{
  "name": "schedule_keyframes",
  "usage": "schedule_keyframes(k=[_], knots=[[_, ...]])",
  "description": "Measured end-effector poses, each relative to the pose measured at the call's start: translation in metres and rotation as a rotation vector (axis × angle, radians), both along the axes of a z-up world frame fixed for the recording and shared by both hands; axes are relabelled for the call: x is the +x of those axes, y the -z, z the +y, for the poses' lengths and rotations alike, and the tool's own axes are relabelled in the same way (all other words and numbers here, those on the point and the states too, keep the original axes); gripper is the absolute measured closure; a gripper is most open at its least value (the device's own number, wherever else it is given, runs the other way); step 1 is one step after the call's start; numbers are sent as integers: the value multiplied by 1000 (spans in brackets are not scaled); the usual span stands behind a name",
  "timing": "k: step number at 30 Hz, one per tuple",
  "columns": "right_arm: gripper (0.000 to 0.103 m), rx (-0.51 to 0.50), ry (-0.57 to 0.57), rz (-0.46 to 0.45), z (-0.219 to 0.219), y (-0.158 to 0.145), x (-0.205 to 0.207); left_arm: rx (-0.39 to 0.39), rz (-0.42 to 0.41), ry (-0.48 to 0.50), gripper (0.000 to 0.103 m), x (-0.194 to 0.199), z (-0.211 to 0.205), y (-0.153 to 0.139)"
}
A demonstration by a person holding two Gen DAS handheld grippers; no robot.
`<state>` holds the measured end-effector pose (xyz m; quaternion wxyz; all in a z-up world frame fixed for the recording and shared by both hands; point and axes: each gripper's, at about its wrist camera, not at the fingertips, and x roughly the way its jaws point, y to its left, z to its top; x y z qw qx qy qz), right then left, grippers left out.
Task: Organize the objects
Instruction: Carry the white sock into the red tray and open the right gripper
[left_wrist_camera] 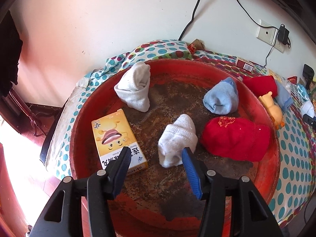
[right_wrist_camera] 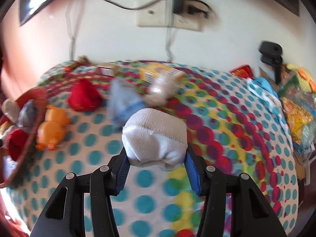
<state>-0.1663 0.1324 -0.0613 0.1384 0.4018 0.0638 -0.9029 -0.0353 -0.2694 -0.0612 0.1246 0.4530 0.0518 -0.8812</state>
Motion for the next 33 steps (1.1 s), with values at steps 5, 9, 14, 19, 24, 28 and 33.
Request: schedule_keyframes(k=[5,9,14,19,24,28,33], knots=[[55,-66,-189,8,-67,-22,37,7,-10,1,48,4,-7,-2],[55,-68,-352,5,-122,-30,70,2,-17,0,48,3,-9,-2],[55,-62,-496,-14,-176,-29,103,14,-13,-12,48,6,-16,-3],[55,-53,-573,-47,-213,-20,121,23,-9,-34,48,9,-25,-5],[55,-41,-620,-67,-238,-11,132,43,7,-58,48,13,-35,-9],[55,-37,-639,-82,-251,-8,134,52,6,-73,48,14,-40,-9],[54,-21,-651,-99,-264,-1,135,64,8,-72,48,15,-41,-10]])
